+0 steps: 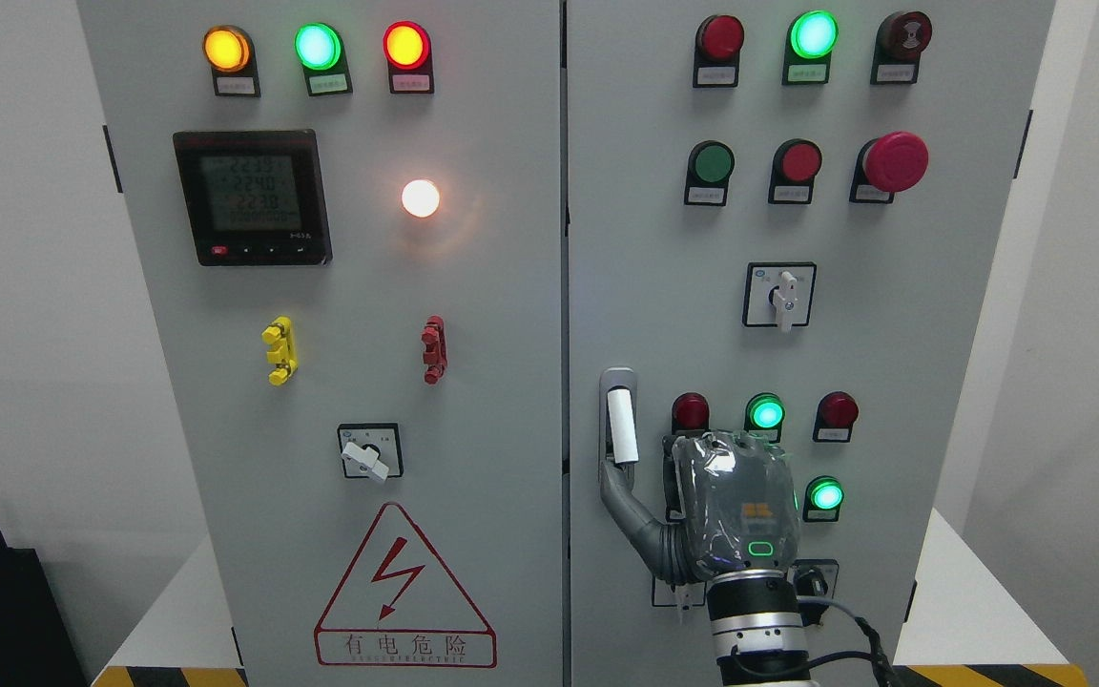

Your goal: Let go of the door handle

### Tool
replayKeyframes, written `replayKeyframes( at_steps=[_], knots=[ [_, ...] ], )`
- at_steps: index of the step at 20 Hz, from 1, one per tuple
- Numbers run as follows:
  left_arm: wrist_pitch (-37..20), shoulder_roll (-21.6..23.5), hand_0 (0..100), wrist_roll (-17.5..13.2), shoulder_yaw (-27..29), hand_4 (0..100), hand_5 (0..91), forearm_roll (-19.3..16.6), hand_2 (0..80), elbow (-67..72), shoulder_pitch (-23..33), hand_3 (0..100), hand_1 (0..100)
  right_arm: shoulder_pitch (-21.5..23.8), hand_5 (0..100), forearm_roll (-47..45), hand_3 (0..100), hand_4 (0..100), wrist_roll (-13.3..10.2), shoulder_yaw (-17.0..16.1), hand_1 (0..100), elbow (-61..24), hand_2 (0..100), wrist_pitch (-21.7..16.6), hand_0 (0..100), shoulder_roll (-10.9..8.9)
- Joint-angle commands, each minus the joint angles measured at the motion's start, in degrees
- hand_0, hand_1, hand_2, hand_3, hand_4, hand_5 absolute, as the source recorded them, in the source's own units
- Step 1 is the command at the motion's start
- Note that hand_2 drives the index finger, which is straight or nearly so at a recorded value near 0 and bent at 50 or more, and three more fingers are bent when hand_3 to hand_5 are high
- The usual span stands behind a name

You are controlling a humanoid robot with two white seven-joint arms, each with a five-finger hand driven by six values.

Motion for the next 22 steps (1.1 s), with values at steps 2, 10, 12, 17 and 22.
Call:
replayKeyframes(
  at_steps=[2,10,12,17,22],
  knots=[
    [0.0,0.0,12,0.0,0.6,0,0.0,0.0,0.0,1.0,0.0,0,39,-0.1,95,-0.1,100,93,0.0,-1.1,11,-0.2,94,0.0,38,-0.05],
    [0.0,0.0,12,0.0,0.6,0,0.0,0.0,0.0,1.0,0.0,0,39,-0.1,96,-0.1,100,93,0.0,-1.6,11,-0.6,94,0.0,38,-0.13],
    [0.0,0.0,12,0.0,0.6,0,0.0,0.0,0.0,1.0,0.0,0,39,-0.1,96,-0.1,100,93,0.0,-1.6,11,-0.7,94,0.0,38,-0.31],
    [0.0,0.0,12,0.0,0.6,0,0.0,0.0,0.0,1.0,0.0,0,39,0.0,96,-0.2,100,93,0.0,-1.6,11,-1.5,94,0.0,38,-0.22],
    [0.0,0.0,12,0.0,0.6,0,0.0,0.0,0.0,1.0,0.0,0,39,0.1,96,-0.3,100,93,0.0,-1.6,11,-2.1,94,-0.1,38,-0.31]
  ],
)
